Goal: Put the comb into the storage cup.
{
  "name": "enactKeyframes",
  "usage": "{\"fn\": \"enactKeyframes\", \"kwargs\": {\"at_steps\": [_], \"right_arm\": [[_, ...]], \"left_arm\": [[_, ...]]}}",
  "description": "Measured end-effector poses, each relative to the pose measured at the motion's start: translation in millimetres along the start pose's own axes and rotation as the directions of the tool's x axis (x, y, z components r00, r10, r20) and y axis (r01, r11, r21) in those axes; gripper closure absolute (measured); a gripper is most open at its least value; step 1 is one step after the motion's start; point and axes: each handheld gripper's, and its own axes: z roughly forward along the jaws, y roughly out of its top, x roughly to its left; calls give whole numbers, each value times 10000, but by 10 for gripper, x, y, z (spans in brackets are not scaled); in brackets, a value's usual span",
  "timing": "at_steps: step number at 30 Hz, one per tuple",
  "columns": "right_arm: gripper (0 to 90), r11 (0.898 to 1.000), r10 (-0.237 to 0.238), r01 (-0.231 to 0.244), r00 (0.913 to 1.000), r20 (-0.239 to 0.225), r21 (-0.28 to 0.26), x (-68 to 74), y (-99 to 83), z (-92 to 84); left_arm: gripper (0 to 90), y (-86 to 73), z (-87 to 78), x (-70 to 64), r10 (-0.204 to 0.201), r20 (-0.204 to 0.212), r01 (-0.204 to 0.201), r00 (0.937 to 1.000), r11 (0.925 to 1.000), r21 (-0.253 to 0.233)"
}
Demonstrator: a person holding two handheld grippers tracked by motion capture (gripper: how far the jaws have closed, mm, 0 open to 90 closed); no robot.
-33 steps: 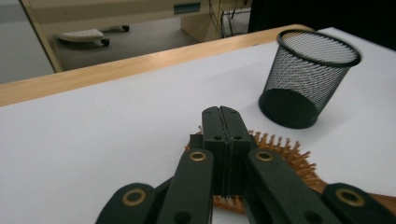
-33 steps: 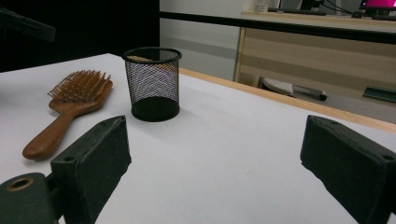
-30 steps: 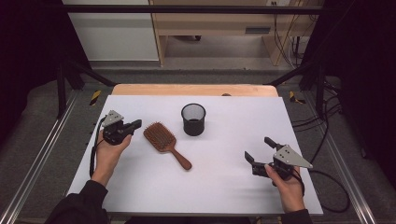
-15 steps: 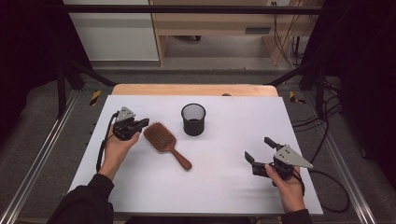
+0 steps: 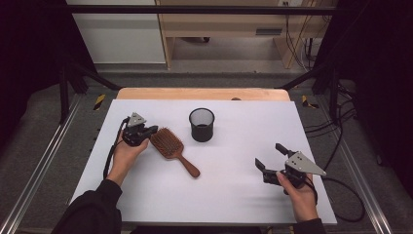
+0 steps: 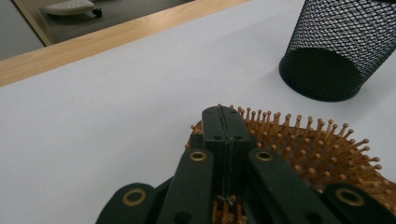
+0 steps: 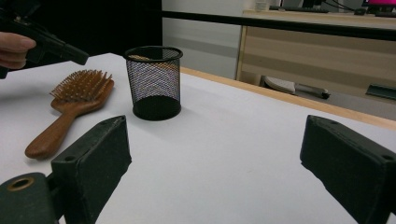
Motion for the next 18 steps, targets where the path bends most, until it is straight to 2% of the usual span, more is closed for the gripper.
{"fn": "enactKeyframes", "kwargs": {"at_steps": [10, 13, 15, 18], "right_arm": [[83, 10000, 10, -10, 10000, 3, 51, 6, -6, 6], [84, 10000, 34, -34, 10000, 3, 54, 3, -9, 7], [84, 10000, 36, -36, 10000, -13, 86, 3, -13, 12], [84, 9999, 37, -37, 10000, -55, 105, 8, -15, 15]], "left_arm": [[900, -2, 110, 42, -27, -205, 28, 9998, 10000, 76], [900, -15, 125, 82, -176, -184, 177, 9997, 9998, 67], [900, -43, 155, 95, -115, -227, 121, 9997, 9996, 270], [900, -50, 164, 103, -205, -211, 210, 9996, 9995, 243]]}}
